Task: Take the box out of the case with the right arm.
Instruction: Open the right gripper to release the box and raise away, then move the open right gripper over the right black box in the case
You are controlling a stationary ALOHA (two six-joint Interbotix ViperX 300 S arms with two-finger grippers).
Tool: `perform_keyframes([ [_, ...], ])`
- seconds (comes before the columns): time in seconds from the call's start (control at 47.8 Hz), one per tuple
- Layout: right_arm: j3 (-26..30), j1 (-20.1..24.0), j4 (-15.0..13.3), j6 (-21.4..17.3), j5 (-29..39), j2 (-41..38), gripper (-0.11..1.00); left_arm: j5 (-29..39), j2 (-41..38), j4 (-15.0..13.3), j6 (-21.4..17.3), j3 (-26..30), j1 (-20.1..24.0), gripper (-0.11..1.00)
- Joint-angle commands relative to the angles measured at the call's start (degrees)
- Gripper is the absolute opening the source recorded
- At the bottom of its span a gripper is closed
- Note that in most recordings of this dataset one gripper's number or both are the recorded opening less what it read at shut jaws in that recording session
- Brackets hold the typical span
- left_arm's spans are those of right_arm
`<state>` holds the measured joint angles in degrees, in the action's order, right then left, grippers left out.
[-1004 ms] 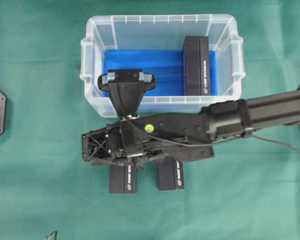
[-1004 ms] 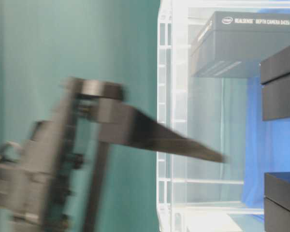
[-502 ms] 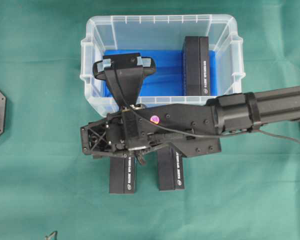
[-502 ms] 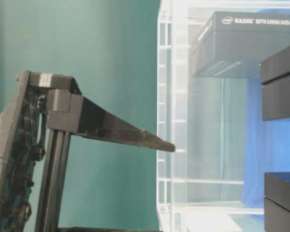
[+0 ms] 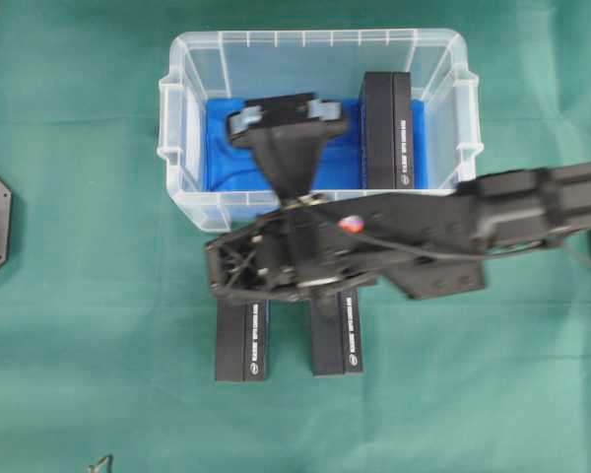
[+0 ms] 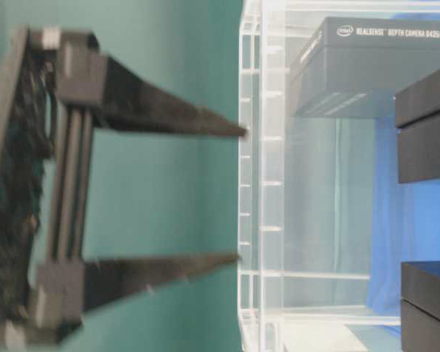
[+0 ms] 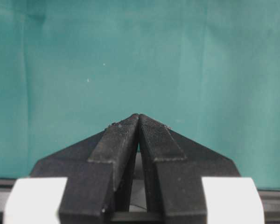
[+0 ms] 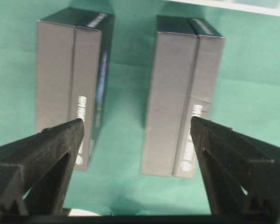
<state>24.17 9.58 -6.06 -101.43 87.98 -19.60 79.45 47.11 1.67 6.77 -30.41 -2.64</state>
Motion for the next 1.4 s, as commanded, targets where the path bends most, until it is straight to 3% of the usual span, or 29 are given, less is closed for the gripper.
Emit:
perform_keyframes([
  [0.0, -4.66, 0.44, -0.09, -0.62, -1.67, 6.50, 0.88, -0.09, -0.35, 0.09, 0.00, 1.14, -0.09, 0.02],
  [0.523, -37.97, 4.04, -0.18, -6.59, -5.63, 33.93, 0.88, -0.09, -0.53, 0.09, -0.18, 1.14, -0.09, 0.02],
  [0.69, -44.82, 5.27, -0.35, -7.91, -5.36, 41.22, 0.88, -0.09, -0.62, 0.18, -0.18, 1.14, -0.09, 0.02],
  [0.878, -49.39, 5.98, -0.35, -8.70, -4.31, 46.49, 0.87, 0.00, -0.70, 0.09, -0.18, 1.14, -0.09, 0.02],
  [1.171, -49.92, 6.06, -1.49, -8.00, -4.57, 46.67, 0.85, 0.00, -1.41, 0.09, -0.18, 1.32, -0.09, 0.02],
  [1.38, -50.45, 2.02, -3.43, -5.01, -4.66, 47.64, 0.85, 0.00, -1.41, 0.09, -0.18, 1.23, -0.09, 0.02],
])
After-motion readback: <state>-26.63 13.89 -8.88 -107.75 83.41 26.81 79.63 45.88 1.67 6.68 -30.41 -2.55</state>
